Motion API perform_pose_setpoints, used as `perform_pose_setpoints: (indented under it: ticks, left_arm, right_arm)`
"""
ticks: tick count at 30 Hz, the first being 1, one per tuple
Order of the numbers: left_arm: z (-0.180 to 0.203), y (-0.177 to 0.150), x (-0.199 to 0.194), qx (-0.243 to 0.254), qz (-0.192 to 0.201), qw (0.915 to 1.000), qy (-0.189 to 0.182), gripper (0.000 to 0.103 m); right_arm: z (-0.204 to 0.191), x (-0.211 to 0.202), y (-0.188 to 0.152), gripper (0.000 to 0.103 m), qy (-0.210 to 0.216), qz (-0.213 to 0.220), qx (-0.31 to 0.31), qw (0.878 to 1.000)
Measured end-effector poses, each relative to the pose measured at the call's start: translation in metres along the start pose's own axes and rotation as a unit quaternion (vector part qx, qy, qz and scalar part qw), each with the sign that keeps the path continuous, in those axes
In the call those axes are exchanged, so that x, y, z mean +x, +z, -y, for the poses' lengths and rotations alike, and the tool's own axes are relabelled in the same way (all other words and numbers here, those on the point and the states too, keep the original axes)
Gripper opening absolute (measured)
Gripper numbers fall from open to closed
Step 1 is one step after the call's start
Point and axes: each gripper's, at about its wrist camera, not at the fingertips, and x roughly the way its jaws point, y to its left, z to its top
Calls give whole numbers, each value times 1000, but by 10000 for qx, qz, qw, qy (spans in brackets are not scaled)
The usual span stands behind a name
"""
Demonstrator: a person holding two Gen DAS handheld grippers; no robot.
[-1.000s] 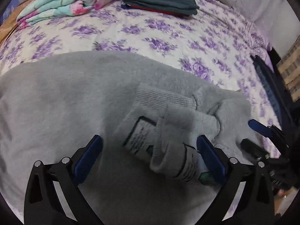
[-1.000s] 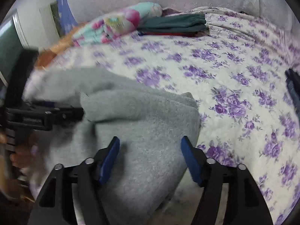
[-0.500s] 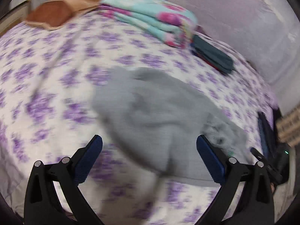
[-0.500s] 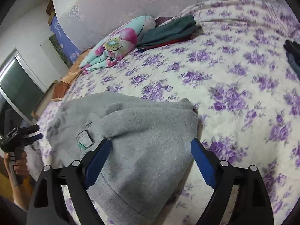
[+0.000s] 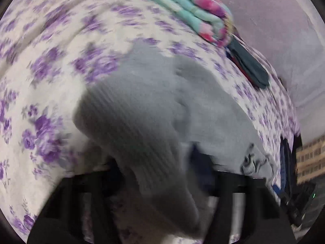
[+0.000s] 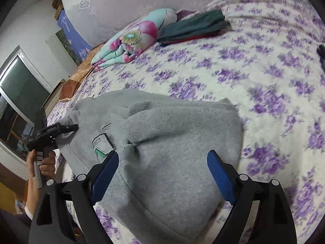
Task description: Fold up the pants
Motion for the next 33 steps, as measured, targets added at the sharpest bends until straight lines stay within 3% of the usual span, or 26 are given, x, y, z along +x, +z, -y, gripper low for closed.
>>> perform_pose_setpoints:
  ticks: [3, 5, 6, 8, 10, 11, 12, 13, 15, 17, 21, 26, 29, 31, 33]
  left_arm:
    - [47, -6, -35, 747, 379, 9956, 416, 25]
    - [79, -11, -63, 1310, 668, 9889, 211, 25]
    - [100, -16, -76, 1635, 807, 9832, 58, 26]
    - [157, -34, -94, 2567, 990, 9614, -86, 29]
    - [196, -50, -84, 3100, 743, 9473, -302, 39]
    - [210, -59, -72, 3300, 546, 9417, -349, 52]
    - [220, -67, -60, 3480, 359, 9361, -376, 79]
    - [239, -84, -37, 3850, 23, 9213, -540, 93]
    - [256, -107, -9, 4271, -272, 9017, -621, 97]
    - [262, -119, 1, 4399, -384, 8951, -612, 97]
    - [249, -106, -20, 4156, -242, 9050, -879, 97]
    - [209, -72, -55, 3488, 314, 9335, -776, 98]
    - [178, -45, -48, 2820, 543, 9574, -293, 98]
    - [161, -36, -23, 2513, 499, 9660, 360, 98]
    - [148, -35, 10, 2389, 69, 9689, 639, 97]
  right_arm:
    - [-8, -5, 2, 89, 161, 136, -85, 9997]
    - [-11, -9, 3, 89, 240, 208, -151, 9994]
    - [-11, -11, 3, 89, 269, 215, -153, 9993]
    - [-6, -15, 4, 89, 318, 219, -58, 9992]
    - [2, -20, 3, 89, 324, 250, 115, 9991]
    - [7, -23, 2, 89, 277, 286, 198, 9990]
    - [12, -27, 1, 89, 203, 327, 274, 9989]
    - [18, -31, -2, 89, 116, 364, 351, 9987]
    - [28, -37, -9, 89, -36, 292, 424, 9987]
    - [37, -40, -14, 89, -245, 249, 499, 9981]
    - [51, -50, -12, 89, -80, 351, 749, 9965]
    - [42, -51, 10, 94, 516, 589, 889, 9930]
    - [26, -32, 24, 96, 803, 416, 889, 9919]
    - [15, -8, 32, 96, 820, 76, 939, 9922]
    - [9, 14, 36, 95, 784, -262, 1075, 9908]
